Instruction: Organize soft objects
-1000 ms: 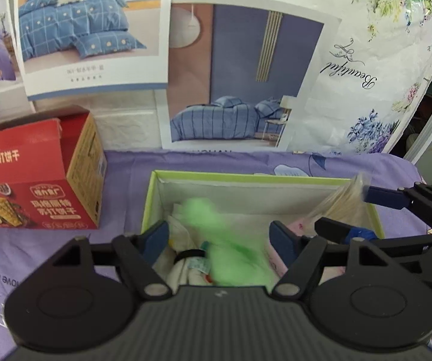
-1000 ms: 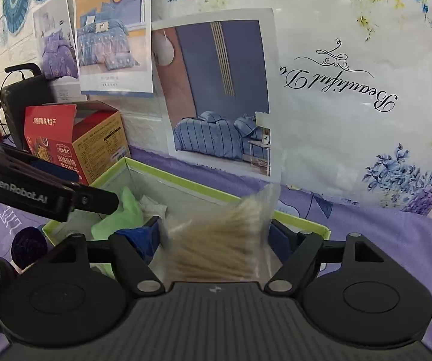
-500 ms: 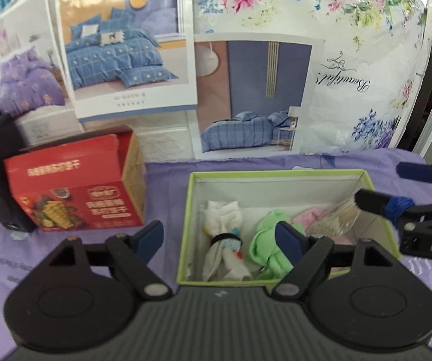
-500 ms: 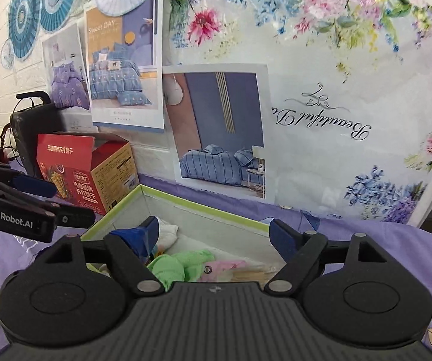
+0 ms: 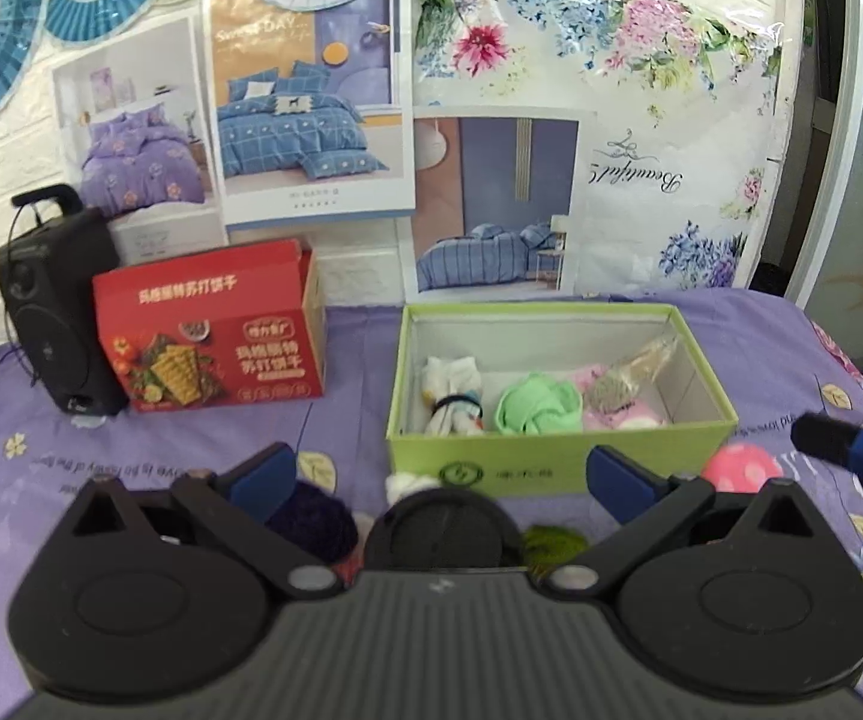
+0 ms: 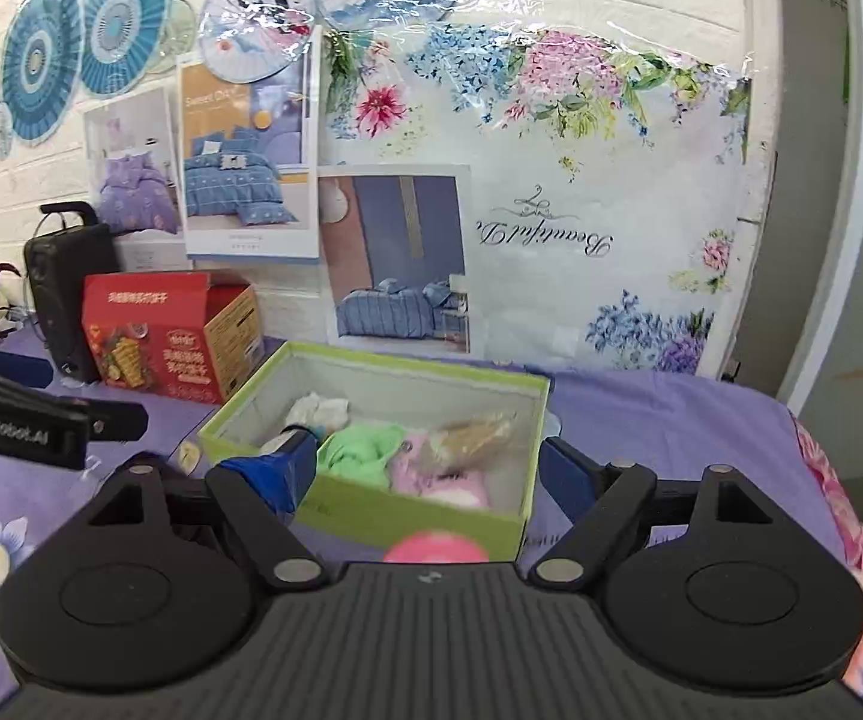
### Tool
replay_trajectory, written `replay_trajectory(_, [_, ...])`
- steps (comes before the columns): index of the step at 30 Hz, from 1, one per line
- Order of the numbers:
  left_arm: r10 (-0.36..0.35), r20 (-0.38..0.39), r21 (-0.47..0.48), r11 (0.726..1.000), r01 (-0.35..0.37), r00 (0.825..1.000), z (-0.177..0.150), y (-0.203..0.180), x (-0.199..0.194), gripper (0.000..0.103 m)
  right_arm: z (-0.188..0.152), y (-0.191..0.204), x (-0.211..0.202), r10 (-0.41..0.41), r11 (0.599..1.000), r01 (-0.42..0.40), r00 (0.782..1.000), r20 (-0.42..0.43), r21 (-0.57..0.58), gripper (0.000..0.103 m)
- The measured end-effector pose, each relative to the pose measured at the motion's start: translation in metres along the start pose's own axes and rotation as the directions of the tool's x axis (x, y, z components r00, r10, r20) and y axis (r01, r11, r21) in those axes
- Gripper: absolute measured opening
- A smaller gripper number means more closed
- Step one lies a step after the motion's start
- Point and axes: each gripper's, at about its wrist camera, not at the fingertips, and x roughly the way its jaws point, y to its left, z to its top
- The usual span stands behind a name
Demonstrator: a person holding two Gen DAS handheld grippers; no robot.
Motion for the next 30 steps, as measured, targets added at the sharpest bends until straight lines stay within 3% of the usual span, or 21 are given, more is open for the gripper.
replay_trajectory(5, [0.022, -0.034, -0.027, 0.999, -0.023, 0.999, -0.050, 0.013, -0.016, 0.103, -0.059, 0.019, -0.019, -0.030, 0.999, 0.031, 0.999, -0.028, 0.036, 0.068])
replay_trajectory(12, [0.081, -0.167, -0.122, 0.987, -0.102, 0.983, -0.126, 0.043, -0.014, 0.103, -0.140, 0.050, 0.014, -0.011, 0.989, 0.036, 0.985, -0.174, 0.140, 0.068])
replay_trajectory(16, [0.096, -0.202, -0.151, 0.980, -0.128, 0.975, -0.136, 0.058, -0.010, 0.103, -0.145, 0.069, 0.044, 0.034, 0.989, -0.006, 0.981, -0.191, 0.147, 0.068])
replay_trajectory(20, [0.110, -0.189, -0.163, 0.976, -0.141, 0.976, -0.134, 0.061, -0.011, 0.103, -0.139, 0.076, 0.071, -0.009, 0.992, 0.034, 0.980, -0.200, 0.121, 0.068])
replay_trajectory(23, [0.100, -0.201, -0.157, 0.979, -0.132, 0.975, -0.133, 0.058, -0.004, 0.103, -0.143, 0.066, 0.085, -0.033, 0.990, 0.066, 0.965, -0.258, 0.123, 0.068])
replay_trajectory(25, [0.092, -0.208, -0.146, 0.981, -0.124, 0.974, -0.133, 0.053, 0.002, 0.103, -0.149, 0.055, 0.084, -0.044, 0.989, 0.082, 0.958, -0.283, 0.123, 0.068])
replay_trajectory(30, [0.062, -0.230, -0.133, 0.987, -0.095, 0.971, -0.136, 0.042, 0.010, 0.103, -0.159, 0.015, 0.047, 0.000, 0.967, 0.062, 0.969, -0.246, 0.246, 0.068])
